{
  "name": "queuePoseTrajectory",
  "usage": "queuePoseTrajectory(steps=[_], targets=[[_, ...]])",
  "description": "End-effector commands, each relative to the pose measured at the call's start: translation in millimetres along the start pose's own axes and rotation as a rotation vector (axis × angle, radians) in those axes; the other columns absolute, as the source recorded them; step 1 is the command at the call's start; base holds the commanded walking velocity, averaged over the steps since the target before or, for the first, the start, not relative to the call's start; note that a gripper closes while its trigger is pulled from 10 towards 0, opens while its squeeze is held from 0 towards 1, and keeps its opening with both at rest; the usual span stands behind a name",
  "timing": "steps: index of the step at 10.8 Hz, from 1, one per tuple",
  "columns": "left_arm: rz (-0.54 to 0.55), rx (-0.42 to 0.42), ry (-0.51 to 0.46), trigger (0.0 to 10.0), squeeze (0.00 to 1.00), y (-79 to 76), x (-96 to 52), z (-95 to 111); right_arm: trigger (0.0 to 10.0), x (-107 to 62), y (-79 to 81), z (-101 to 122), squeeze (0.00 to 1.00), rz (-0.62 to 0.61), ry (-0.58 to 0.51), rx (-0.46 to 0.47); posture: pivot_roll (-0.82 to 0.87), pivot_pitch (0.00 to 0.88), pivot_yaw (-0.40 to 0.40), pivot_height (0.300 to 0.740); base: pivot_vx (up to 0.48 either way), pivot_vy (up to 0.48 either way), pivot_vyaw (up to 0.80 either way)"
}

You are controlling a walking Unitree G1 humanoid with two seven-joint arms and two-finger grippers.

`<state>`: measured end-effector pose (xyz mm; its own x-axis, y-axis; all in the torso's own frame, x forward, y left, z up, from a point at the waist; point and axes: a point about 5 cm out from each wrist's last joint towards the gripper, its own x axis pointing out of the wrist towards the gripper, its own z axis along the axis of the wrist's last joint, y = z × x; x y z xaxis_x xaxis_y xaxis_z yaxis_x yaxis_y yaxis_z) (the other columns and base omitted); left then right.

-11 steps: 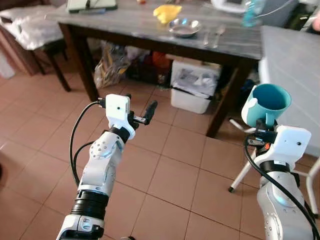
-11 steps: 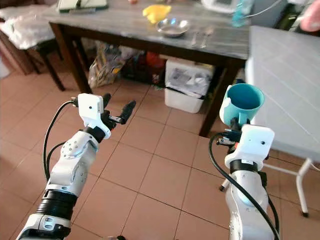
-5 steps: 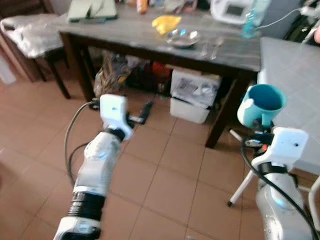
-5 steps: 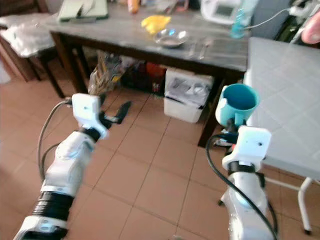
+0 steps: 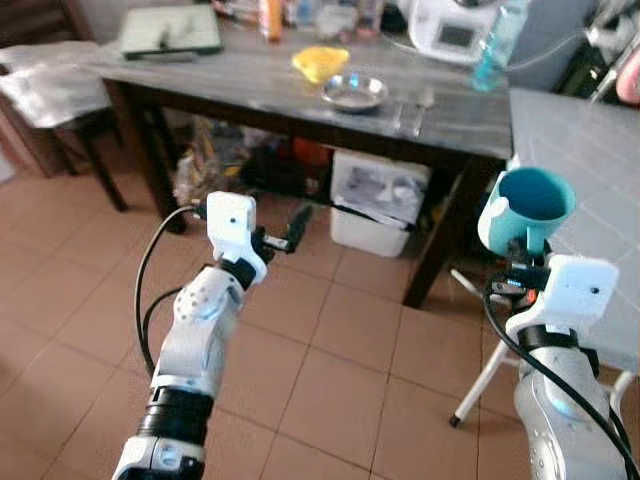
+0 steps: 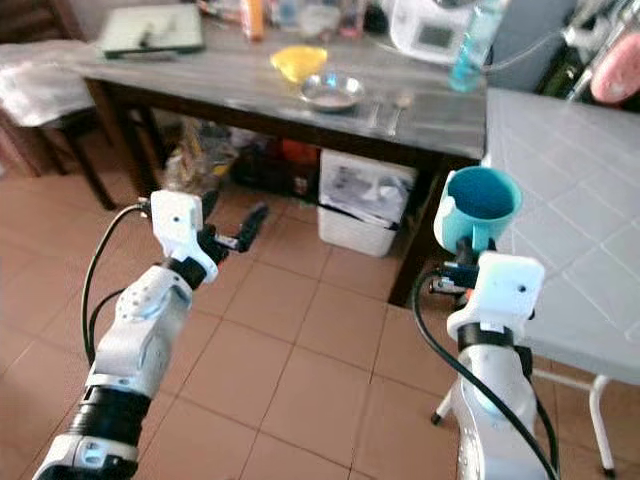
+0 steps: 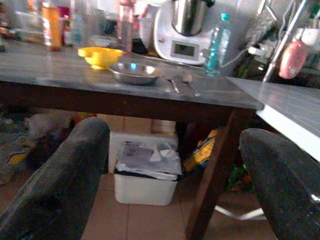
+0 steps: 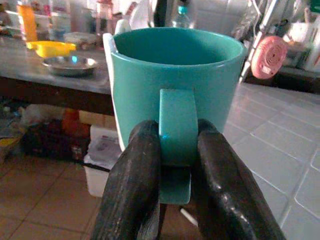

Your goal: Setting the table

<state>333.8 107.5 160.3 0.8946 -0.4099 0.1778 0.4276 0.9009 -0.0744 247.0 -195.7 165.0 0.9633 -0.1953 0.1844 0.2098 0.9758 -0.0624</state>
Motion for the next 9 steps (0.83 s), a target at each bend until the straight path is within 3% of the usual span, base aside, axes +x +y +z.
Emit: queuePoseTrajectory(steps=[1, 9], targets=[[-0.028, -0.006, -0.006, 10.0, 0.0, -7.5, 3.8, 1.8, 10.0, -0.9, -4.6, 3.3, 0.0, -0.014, -0.017, -0.014, 0.1, 0.11, -0.03, 0.74, 0.349, 0.0, 0.0], [-0.038, -0.01, -0.008, 10.0, 0.0, -11.1, 4.0, 1.6, 10.0, -0.1, -5.0, 2.9, 0.0, -0.015, -0.018, -0.021, 0.1, 0.107, -0.031, 0.74, 0.346, 0.0, 0.41]])
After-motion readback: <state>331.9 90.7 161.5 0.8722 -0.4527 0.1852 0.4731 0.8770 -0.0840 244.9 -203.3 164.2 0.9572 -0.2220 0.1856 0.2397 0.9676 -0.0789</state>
